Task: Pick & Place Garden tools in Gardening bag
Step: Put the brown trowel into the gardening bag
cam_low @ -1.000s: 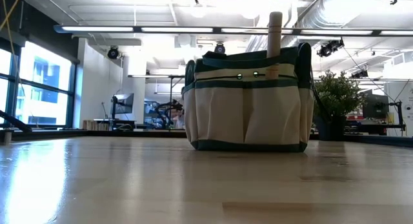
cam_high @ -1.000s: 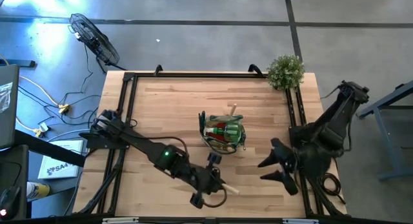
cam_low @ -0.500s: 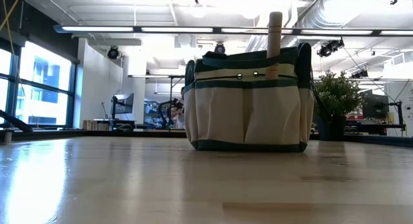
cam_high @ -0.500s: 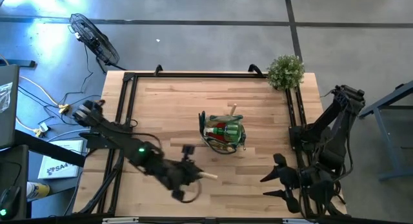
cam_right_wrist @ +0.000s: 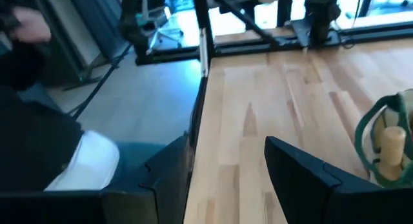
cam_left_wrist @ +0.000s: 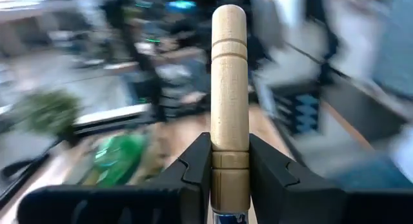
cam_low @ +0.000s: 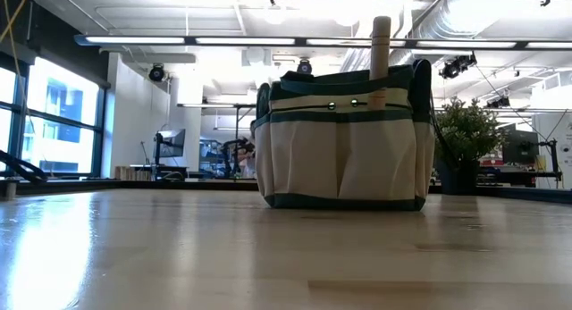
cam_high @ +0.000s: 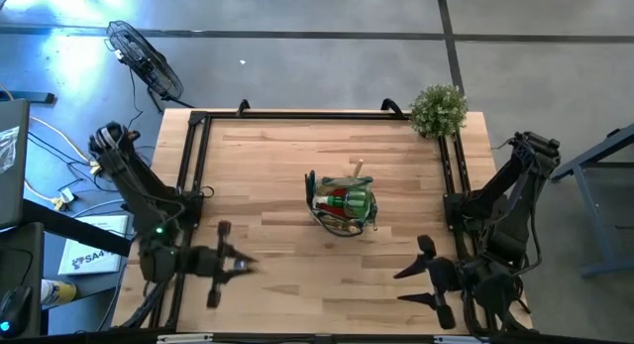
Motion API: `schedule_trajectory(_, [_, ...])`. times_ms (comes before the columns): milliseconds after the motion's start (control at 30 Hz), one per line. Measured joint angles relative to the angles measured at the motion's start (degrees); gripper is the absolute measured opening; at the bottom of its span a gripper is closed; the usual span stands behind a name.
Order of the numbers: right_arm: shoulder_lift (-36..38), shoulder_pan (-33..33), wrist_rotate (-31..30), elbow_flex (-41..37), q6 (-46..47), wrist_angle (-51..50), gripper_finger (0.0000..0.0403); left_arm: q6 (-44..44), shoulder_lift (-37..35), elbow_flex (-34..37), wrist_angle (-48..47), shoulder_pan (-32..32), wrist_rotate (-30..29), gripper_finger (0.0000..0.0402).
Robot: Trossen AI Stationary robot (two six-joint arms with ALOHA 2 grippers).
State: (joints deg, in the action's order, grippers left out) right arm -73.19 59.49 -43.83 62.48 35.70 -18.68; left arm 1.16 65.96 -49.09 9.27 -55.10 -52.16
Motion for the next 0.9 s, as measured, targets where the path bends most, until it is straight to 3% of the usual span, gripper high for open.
schedule_trajectory(67, [0.0, 0.0, -1.4, 0.0, 0.0, 0.8, 0.0195, 0.2, -0.6, 7.2, 12.6, -0.1, -7.0, 0.0063])
schedule_trajectory(167, [0.0, -0.1, -2.8, 0.0, 0.0, 1.4, 0.0195, 1.6, 0.9, 15.8, 31.4, 2.0, -12.9, 0.0063])
schedule_trajectory(333, [0.0, -1.6, -3.2, 0.0, -1.4, 1.9, 0.0195, 3.7, 7.5, 21.5, 51.1, 8.3, -17.8, 0.0063])
schedule_trajectory(467, [0.0, -3.6, -3.2, 0.0, -1.5, 1.9, 0.0195, 3.3, 13.6, 18.6, 51.6, 12.9, -21.6, 0.0063])
schedule_trajectory(700, [0.0, -6.4, -5.0, 0.0, -4.3, 2.4, 0.0195, 11.9, 22.0, 7.5, 47.9, 14.9, -26.5, 0.0063])
schedule_trajectory(800, [0.0, -7.0, -10.5, 0.0, -3.1, 1.7, 0.0195, 12.6, 23.5, 3.9, 42.4, 15.0, -27.6, 0.0063])
schedule_trajectory(900, [0.6, -7.1, -21.3, 0.0, -2.5, -3.6, 0.0191, 12.1, 24.0, 2.0, 38.3, 15.4, -27.7, 0.0063])
